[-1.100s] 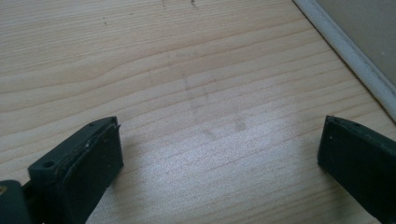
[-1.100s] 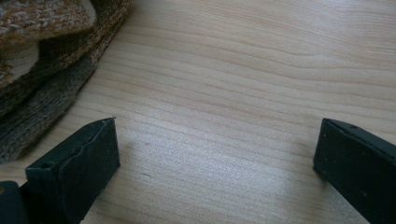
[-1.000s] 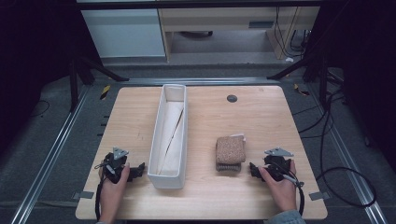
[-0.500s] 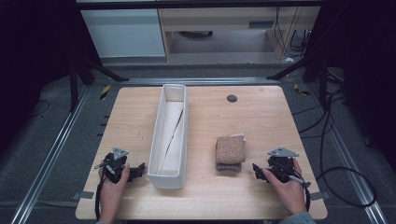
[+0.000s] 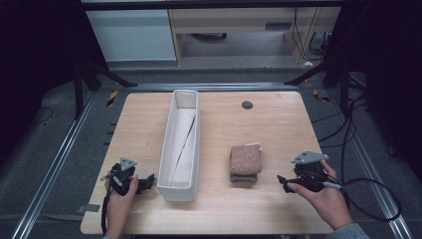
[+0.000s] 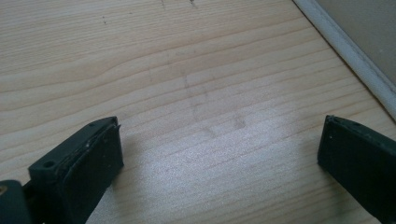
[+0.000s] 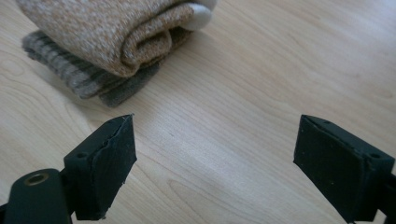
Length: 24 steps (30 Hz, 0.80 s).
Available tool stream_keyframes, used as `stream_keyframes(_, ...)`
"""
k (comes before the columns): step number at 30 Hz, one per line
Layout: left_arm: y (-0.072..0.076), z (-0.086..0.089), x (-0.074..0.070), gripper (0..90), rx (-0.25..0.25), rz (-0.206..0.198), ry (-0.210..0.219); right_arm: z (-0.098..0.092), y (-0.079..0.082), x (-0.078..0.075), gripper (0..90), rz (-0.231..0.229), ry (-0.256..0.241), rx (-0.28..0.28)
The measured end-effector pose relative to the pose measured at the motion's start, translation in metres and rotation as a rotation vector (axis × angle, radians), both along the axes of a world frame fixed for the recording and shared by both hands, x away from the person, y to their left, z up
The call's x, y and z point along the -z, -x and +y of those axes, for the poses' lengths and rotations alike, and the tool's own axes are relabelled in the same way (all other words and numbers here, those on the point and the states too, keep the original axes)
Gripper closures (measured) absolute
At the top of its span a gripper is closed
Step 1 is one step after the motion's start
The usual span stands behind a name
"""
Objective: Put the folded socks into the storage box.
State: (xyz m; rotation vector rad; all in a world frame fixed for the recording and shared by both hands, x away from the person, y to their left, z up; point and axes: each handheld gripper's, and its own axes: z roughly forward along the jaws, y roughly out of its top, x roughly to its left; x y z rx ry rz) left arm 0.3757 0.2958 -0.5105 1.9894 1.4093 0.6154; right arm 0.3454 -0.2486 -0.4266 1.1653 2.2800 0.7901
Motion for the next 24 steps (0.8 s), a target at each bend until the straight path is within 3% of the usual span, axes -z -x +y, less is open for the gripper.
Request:
stream_keyframes(6, 0.0, 0.0, 0.0, 0.0, 0.0, 0.0, 0.0, 0.006, -0.005, -0.02, 15.3, 0.002, 0.046, -0.068)
stream_keyframes(8, 0.0, 0.0, 0.0, 0.0, -0.001, 0.0, 0.001, 0.014, -0.01, -0.031, 16.6, 0.01, 0.075, -0.12)
stream_keyframes(16, 0.001, 0.0, 0.0, 0.0, -0.001, 0.0, 0.0, 0.031, -0.023, -0.059, 19.9, 0.007, 0.124, -0.211)
stream_keyframes(24, 0.001, 0.0, 0.0, 0.0, -0.001, 0.0, 0.0, 0.05, -0.035, -0.072, 26.6, 0.013, 0.165, -0.292)
